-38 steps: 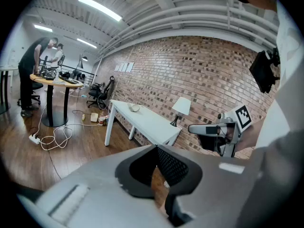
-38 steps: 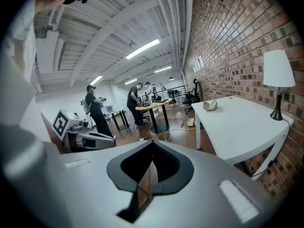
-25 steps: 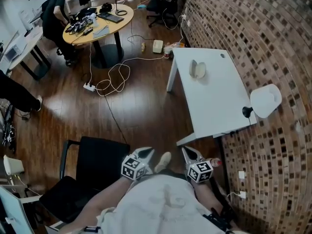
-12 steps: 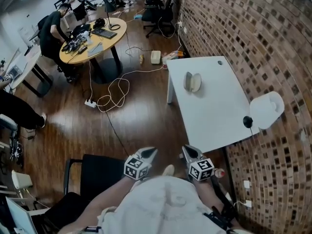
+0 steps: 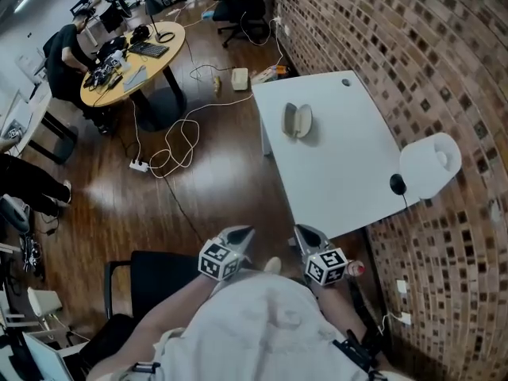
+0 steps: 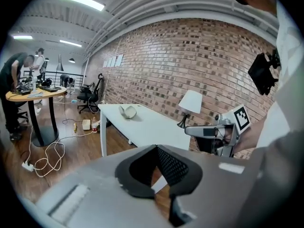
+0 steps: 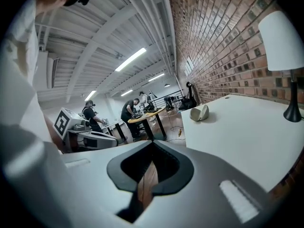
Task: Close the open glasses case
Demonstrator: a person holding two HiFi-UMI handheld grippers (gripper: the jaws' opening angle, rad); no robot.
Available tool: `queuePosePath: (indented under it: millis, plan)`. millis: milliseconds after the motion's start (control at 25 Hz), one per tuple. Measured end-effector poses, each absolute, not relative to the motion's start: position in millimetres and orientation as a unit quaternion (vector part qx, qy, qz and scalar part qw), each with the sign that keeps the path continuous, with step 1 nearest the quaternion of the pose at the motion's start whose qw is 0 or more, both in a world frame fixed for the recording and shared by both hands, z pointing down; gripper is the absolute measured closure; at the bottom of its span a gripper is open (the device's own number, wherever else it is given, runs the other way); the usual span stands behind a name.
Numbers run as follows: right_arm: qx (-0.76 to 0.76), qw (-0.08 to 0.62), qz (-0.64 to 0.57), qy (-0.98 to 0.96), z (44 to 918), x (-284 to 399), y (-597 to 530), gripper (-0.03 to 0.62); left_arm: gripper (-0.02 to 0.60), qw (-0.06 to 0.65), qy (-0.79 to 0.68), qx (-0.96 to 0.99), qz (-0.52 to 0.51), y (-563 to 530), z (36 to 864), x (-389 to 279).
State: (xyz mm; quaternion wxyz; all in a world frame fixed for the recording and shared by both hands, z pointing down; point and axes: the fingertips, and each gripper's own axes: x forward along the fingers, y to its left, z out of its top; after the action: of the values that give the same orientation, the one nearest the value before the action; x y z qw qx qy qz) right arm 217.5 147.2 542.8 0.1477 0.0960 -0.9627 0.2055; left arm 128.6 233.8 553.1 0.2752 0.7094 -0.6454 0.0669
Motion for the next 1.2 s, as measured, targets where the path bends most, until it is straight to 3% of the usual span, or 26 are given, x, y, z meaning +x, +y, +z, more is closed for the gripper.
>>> queuePosePath:
  millis: [480,1200]
  plan:
    - [0.157,0.139,0.234,-0.949,545,201,98,0.586,0.577,0.290,-0.575,0.761,0.078,169,557,119]
    - [0.234,0.146,0.232,-0.933,532,42,45,0.586,0.577,0.282,-0.533,0.796,0.057,103,545,-70]
